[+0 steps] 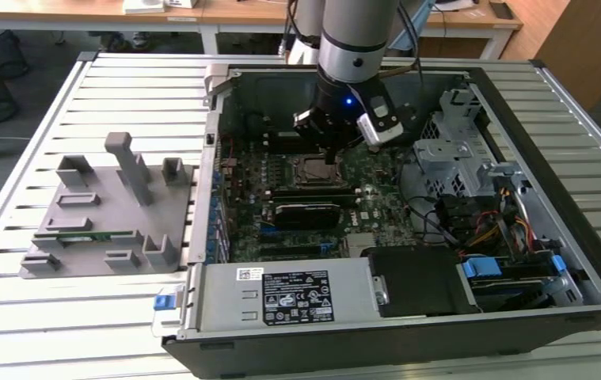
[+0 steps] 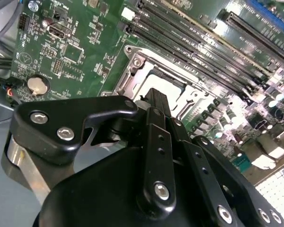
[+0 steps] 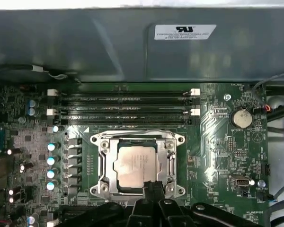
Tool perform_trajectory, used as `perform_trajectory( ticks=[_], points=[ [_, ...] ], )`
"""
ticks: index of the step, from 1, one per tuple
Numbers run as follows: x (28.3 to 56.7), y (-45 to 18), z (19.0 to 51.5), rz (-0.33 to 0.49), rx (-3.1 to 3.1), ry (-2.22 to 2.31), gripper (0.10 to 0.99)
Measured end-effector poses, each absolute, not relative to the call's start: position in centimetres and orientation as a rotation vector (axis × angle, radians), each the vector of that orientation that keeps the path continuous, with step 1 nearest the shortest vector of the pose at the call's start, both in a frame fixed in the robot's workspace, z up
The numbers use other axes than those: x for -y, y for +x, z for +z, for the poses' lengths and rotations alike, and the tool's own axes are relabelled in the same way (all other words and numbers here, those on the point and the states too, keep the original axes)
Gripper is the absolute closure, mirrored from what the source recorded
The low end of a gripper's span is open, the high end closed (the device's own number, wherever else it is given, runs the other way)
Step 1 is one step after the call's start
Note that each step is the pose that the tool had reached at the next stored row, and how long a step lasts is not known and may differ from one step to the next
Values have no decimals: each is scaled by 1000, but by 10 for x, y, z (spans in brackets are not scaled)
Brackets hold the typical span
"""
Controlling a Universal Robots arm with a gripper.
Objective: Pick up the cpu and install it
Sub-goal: 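Install the second cpu locking lever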
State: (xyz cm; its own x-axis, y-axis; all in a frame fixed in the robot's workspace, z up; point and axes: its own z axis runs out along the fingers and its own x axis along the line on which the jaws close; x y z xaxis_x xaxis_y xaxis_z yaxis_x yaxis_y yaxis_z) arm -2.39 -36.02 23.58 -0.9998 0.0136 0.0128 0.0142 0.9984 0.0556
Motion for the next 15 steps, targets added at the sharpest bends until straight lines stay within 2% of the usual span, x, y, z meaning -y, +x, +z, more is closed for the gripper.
perform_trajectory(
  ticks=[15],
  points=[
    [378,-24,231,-87,3124,81,980]
  ],
)
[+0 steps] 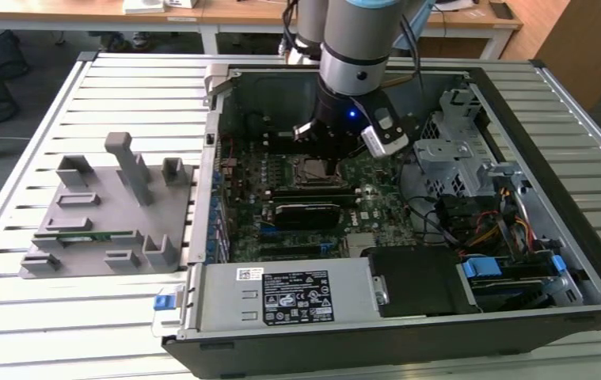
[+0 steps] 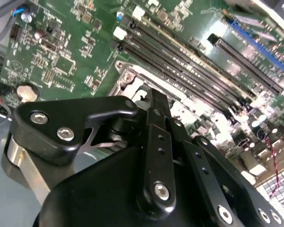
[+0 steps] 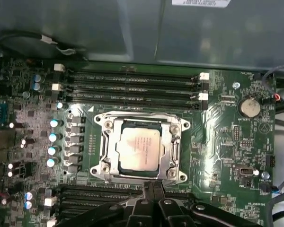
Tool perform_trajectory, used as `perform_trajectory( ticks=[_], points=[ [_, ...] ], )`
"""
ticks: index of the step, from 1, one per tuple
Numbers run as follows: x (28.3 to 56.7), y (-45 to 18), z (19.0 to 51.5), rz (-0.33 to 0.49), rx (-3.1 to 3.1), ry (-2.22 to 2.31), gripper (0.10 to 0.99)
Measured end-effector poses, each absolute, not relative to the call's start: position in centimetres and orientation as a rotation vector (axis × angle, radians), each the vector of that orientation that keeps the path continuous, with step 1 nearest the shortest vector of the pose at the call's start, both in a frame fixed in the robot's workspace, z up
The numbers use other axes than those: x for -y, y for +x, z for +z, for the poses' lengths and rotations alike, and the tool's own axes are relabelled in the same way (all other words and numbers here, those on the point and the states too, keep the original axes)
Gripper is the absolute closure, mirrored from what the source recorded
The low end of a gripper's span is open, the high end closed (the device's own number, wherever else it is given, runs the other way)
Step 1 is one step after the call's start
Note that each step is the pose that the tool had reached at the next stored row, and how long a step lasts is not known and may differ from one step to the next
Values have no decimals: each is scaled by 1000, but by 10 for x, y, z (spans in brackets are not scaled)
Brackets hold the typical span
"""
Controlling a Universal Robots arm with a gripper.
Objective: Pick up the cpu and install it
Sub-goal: 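Install the second cpu locking lever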
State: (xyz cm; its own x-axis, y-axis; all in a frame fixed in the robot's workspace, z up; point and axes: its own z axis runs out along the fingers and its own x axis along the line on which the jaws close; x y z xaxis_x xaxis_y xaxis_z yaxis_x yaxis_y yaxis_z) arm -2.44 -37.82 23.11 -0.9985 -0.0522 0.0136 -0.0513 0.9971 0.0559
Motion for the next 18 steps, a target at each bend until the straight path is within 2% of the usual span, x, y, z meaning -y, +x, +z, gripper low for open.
perform_trajectory(
  ticks=[18],
  points=[
    [387,-49,230,-87,3124,81,980]
  ],
)
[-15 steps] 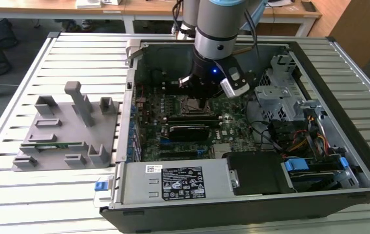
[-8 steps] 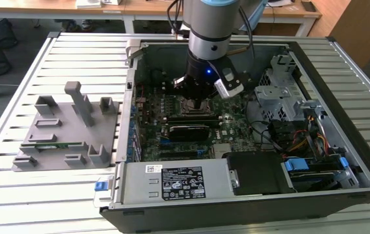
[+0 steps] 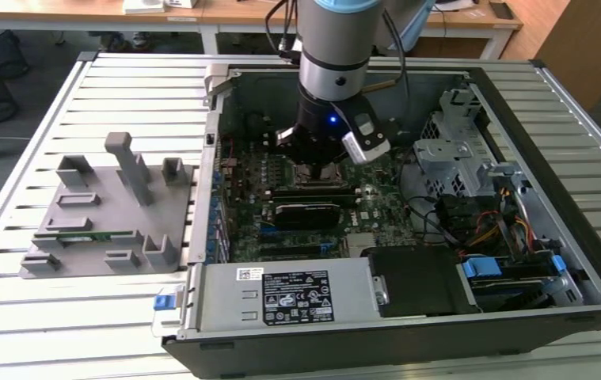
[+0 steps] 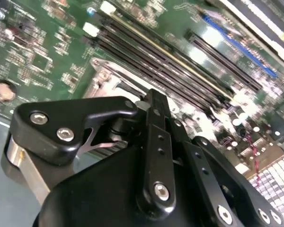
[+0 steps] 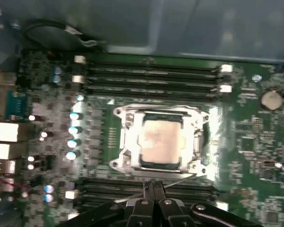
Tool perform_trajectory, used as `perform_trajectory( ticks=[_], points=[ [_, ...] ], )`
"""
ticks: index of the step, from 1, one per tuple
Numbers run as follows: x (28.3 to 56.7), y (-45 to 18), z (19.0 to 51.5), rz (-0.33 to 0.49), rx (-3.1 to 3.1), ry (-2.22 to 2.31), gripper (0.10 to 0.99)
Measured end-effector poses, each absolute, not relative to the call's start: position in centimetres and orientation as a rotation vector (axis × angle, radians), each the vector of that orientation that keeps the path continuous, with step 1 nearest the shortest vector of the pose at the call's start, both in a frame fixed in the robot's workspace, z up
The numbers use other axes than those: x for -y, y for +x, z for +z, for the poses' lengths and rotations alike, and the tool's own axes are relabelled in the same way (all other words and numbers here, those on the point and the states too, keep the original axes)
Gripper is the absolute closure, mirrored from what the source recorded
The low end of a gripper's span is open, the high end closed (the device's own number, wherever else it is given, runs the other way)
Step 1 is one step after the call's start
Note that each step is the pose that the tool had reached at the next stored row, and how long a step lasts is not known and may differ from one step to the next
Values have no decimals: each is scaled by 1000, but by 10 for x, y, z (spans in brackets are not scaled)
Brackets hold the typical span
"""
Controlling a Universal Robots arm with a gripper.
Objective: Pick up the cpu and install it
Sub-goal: 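Install the second cpu locking lever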
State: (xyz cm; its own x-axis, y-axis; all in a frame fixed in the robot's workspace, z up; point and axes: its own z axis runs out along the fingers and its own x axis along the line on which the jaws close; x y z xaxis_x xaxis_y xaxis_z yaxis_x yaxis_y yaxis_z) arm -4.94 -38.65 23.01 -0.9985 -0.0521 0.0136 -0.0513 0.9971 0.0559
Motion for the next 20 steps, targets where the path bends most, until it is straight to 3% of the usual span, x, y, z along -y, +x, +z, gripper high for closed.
perform_trajectory(
  ticks=[20],
  points=[
    [397,-65,221,-145,3118,81,980]
  ],
)
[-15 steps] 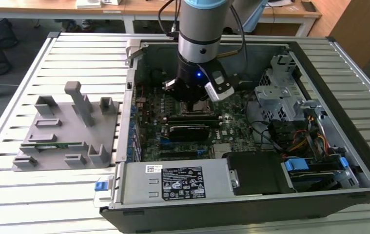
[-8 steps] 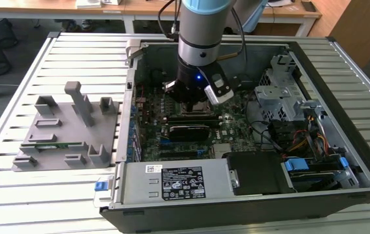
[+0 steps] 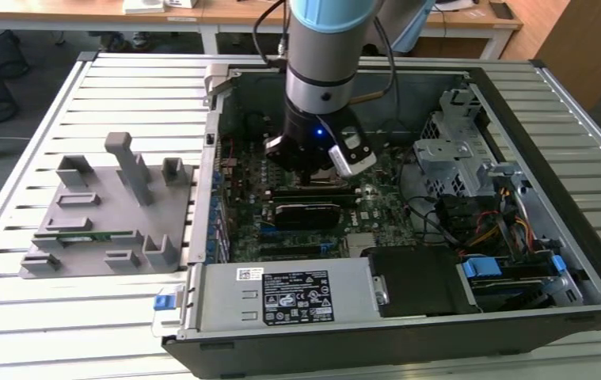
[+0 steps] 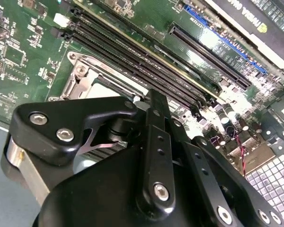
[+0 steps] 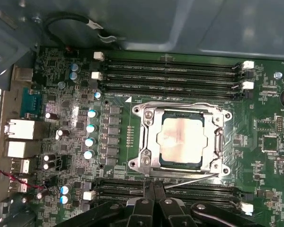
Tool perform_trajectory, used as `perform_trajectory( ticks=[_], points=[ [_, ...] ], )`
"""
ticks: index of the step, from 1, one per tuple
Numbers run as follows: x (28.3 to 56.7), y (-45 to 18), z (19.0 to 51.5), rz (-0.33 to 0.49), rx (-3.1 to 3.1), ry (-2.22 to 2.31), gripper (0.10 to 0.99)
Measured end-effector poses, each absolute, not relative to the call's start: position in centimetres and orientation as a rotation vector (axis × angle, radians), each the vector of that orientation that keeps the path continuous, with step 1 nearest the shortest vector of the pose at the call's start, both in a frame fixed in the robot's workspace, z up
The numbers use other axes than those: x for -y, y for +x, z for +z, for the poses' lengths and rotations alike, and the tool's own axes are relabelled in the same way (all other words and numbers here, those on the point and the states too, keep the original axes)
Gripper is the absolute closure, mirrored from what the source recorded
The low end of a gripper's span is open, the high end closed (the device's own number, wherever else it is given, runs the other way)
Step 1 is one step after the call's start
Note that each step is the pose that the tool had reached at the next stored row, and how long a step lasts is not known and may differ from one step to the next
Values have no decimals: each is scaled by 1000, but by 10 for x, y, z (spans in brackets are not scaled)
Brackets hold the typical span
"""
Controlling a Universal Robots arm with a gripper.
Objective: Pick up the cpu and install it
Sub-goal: 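Install the second cpu locking lever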
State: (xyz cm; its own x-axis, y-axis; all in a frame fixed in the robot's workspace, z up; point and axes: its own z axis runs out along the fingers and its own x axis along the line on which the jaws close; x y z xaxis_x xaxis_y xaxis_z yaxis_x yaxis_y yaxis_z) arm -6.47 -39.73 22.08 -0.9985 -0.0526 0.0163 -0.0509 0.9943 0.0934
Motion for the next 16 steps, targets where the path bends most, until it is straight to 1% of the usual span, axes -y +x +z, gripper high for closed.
perform_trajectory(
  ticks=[13,16],
  points=[
    [397,-69,204,-164,3118,81,980],
    [398,-70,204,-190,3117,81,980]
  ],
)
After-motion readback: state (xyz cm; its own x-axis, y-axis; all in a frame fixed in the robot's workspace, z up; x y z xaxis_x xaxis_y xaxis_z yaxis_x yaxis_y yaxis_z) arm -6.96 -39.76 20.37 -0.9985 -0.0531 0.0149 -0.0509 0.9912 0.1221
